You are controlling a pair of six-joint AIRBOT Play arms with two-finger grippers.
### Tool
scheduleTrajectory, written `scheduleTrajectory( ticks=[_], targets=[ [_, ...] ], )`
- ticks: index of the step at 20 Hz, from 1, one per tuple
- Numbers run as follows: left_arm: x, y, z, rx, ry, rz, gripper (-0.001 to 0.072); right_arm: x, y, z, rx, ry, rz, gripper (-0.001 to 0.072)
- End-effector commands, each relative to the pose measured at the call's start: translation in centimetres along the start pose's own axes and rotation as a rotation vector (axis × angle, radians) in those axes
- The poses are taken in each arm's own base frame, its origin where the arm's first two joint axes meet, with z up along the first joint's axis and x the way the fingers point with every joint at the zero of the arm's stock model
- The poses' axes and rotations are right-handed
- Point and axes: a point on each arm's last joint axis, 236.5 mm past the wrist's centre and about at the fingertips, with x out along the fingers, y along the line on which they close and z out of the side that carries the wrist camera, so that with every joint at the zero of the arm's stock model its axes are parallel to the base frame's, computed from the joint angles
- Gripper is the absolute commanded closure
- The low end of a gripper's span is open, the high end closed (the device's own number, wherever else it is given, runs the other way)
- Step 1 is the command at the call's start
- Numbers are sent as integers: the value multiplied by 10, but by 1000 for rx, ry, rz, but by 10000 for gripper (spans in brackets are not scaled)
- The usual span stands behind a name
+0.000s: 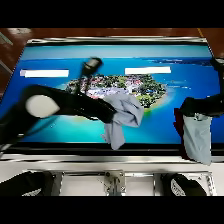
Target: Fold the shirts.
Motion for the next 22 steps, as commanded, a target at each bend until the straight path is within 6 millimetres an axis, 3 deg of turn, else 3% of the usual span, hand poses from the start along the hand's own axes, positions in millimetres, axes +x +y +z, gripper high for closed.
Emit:
scheduleTrajectory(
  ticks=[1,2,3,4,5,8,10,12,14,16,18,22],
  targets=[
    [94,-25,-38,-126,85,-93,667,-1,-7,-11,-4,46,-31,23],
    [115,-27,-45,-179,100,-121,666,-1,-10,-9,-3,38,-42,24],
    [130,-29,-52,-227,129,-152,574,-1,-10,-7,-2,30,-45,23],
    [137,-24,-55,-256,154,-165,253,-1,-11,-6,-2,24,-46,24],
    [135,-12,-57,-278,188,-158,11,-1,-12,-5,-2,19,-50,23],
    [88,49,-50,-343,265,-124,5,-2,-31,-4,3,16,-129,24],
    [40,105,-53,-350,298,-24,6,1,-45,-9,5,33,-163,24],
    [-9,156,-68,-380,318,107,6,12,-54,-17,75,53,-126,24],
    [-29,172,-95,-441,322,121,-5,35,-50,-25,172,60,-10,24],
    [-25,172,-144,-494,396,111,-5,64,-39,-32,253,59,128,24],
    [-4,159,-190,-600,439,40,-5,93,-33,-46,307,81,197,24],
    [36,152,-226,-750,361,5,-5,132,-35,-68,371,106,199,23]
  ],
)
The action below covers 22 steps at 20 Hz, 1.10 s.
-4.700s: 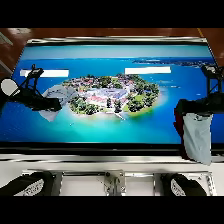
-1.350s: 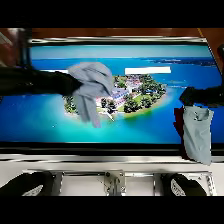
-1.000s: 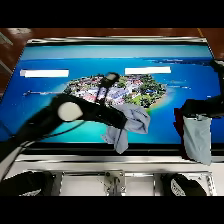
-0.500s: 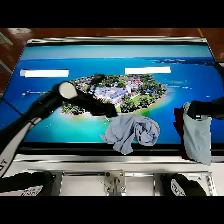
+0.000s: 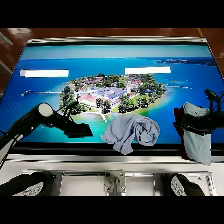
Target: Fold the shirts.
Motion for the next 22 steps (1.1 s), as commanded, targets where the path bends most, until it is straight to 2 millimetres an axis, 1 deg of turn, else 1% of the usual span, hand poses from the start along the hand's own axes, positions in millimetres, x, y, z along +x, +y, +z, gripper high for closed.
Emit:
scheduleTrajectory(
  ticks=[1,2,5,8,12,13,15,16,17,19,20,21,22],
  targets=[
    [39,11,-14,-90,-54,-35,-5,32,-5,-5,70,-21,44,24],
    [47,8,-11,-91,-69,-31,-5,35,-7,-5,78,-25,42,24],
    [67,-8,8,-144,-146,-74,-4,40,-10,-2,91,-45,35,24],
    [86,-18,19,-156,-159,-81,-4,43,-10,1,100,-47,43,23],
    [102,-38,32,-108,-143,-84,3,64,-3,-6,128,47,113,23],
    [105,-41,35,-109,-140,-85,76,69,-1,-6,135,63,131,24],
    [108,-45,44,-117,-148,-88,300,79,-2,-8,152,100,146,24],
    [107,-46,49,-120,-167,-91,392,85,-4,-9,163,119,148,23],
    [106,-47,53,-122,-180,-93,409,91,-5,-10,177,133,155,23],
    [106,-47,53,-117,-180,-94,610,107,2,-12,223,152,206,23],
    [106,-47,53,-111,-180,-94,615,116,6,-13,222,161,217,23],
    [106,-48,53,-107,-178,-94,665,125,9,-17,202,176,211,24],
    [105,-48,53,-91,-180,-95,665,135,12,-17,178,184,195,23]
  ],
)
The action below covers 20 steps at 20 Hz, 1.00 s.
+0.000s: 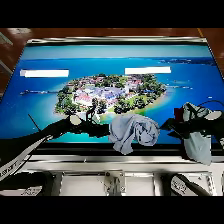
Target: Fold the shirts.
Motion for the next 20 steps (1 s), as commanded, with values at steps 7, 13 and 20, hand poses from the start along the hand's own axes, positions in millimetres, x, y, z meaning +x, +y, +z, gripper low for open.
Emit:
scheduleTrajectory(
  ticks=[7,13,20],
  targets=[
    [-10,-12,11,90,-44,-23,666,59,22,27,-6,-75,-37,644],
    [-133,-73,101,361,-391,-130,667,-28,90,50,-453,-237,4,655],
    [-471,-252,75,823,-1132,-268,667,-322,269,13,-841,-1037,132,656]
  ],
)
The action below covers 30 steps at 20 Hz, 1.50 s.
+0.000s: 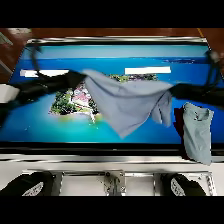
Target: Fold the shirts.
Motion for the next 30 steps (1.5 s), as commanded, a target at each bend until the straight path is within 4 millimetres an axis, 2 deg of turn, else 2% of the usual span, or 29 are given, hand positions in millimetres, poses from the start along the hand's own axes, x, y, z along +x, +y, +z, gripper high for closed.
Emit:
scheduleTrajectory(
  ticks=[1,3,5,7,9,11,13,17,19,22,24,26,28,30],
  targets=[
    [-115,-101,119,292,-334,-39,667,-127,77,97,-185,-373,5,655],
    [-166,-151,144,381,-448,-80,667,-179,109,114,-218,-490,14,656],
    [-197,-180,150,428,-504,-110,667,-210,131,112,-239,-531,29,655],
    [-209,-187,149,451,-523,-99,667,-215,139,96,-241,-485,41,655],
    [-205,-172,147,431,-492,-39,667,-198,134,62,-247,-324,40,655],
    [-187,-136,129,427,-368,75,667,-177,121,22,-234,-109,41,656],
    [-168,-85,100,377,-194,218,667,-157,105,-16,-167,118,52,655],
    [-133,7,30,306,139,403,667,-106,76,-69,8,393,98,656],
    [-111,44,-4,255,258,436,667,-73,61,-102,67,492,109,656],
    [-76,99,-63,156,446,469,666,-2,38,-140,79,544,73,655],
    [-50,134,-91,70,524,497,667,53,18,-140,48,495,7,655],
    [-19,163,-108,8,535,503,667,107,0,-119,45,370,-39,655],
    [14,183,-117,-62,495,483,667,145,-22,-104,76,267,-89,655],
    [44,197,-124,-155,435,456,666,171,-40,-108,137,243,-129,655]
  ],
)
